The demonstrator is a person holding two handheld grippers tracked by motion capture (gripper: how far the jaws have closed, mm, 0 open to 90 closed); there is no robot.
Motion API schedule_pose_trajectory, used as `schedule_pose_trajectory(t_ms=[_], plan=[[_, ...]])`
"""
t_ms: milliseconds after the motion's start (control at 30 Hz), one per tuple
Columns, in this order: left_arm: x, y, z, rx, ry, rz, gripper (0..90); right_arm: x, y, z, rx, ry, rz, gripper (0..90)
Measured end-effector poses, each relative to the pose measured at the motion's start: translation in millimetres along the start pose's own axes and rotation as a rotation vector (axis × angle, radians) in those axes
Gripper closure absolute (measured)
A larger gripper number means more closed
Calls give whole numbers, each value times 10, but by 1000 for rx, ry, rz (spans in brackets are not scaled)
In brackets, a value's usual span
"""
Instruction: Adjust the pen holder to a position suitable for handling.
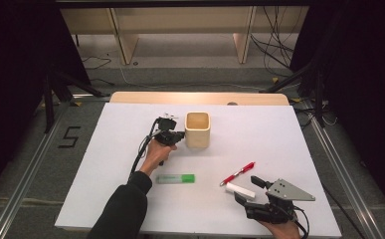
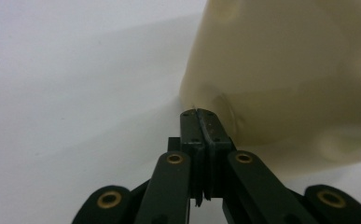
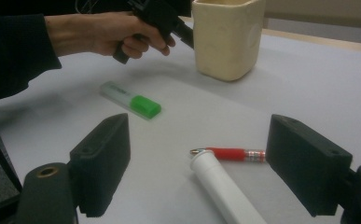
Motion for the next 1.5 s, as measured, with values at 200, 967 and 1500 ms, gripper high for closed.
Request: schedule_pose_trajectory(t_ms=[200,967,1500], plan=[[31,282,72,-89,-79,37,628,-4,-2,3,-2,2,-1,227],[572,841,466,-203,-262,150,239,-23,-3,13,-6,10,-9,226],[673,927,673,-265,-328,151,225,10,-10,32,-7,7,-14,226]])
Point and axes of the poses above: each handheld gripper's, and its own axes: y roughly backward along the jaws, z roughly out of its underside, x roughly to its right, the point moved 10 cm from there along -y, roughly forward along the jaws, and after that the axes turned 11 degrees about z, right-handed, at the moved point
